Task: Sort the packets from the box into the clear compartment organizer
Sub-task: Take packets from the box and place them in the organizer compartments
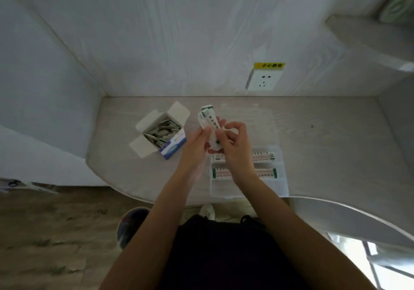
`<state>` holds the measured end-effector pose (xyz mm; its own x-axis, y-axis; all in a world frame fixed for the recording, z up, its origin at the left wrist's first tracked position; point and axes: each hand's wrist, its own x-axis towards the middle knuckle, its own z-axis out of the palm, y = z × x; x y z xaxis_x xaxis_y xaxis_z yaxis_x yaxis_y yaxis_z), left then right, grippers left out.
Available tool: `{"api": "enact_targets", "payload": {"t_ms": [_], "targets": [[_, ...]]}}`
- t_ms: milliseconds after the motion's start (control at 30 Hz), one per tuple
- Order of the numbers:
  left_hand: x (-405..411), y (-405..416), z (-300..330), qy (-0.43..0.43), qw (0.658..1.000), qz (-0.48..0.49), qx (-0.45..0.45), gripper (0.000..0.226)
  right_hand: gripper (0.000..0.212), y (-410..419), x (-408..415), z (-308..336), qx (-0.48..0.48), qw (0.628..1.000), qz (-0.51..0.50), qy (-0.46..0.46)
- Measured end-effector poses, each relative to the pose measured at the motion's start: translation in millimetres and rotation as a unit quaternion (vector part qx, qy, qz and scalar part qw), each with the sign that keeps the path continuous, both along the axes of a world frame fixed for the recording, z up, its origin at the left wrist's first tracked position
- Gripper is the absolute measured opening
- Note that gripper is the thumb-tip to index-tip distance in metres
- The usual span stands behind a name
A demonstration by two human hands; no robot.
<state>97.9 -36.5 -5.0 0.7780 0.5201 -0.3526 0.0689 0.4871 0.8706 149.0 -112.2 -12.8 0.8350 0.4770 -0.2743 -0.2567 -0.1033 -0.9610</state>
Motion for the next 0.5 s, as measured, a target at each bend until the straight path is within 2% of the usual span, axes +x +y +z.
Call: {"api": "enact_targets", "payload": {"t_ms": [100, 200, 333, 500], "targets": [[5, -16, -12, 0.034, 0.999, -0.023, 0.001, 0.028, 0.019, -39, 0, -9, -0.108, 0.991, 0.022, -0.072], [9, -27, -21, 0.08, 0.99, -0.079, 0.089, 0.019, 0.021, -69, 15, -12, -0.186, 0.971, -0.031, -0.147], [12, -44, -22, 0.087, 0.968, -0.193, 0.135, 0.015, 0.026, -89, 36, -19, -0.178, 0.974, -0.02, -0.138], [13, -52, -29, 0.09, 0.954, -0.251, 0.138, 0.013, 0.012, -103, 38, -28, -0.142, 0.987, -0.015, -0.079]]}}
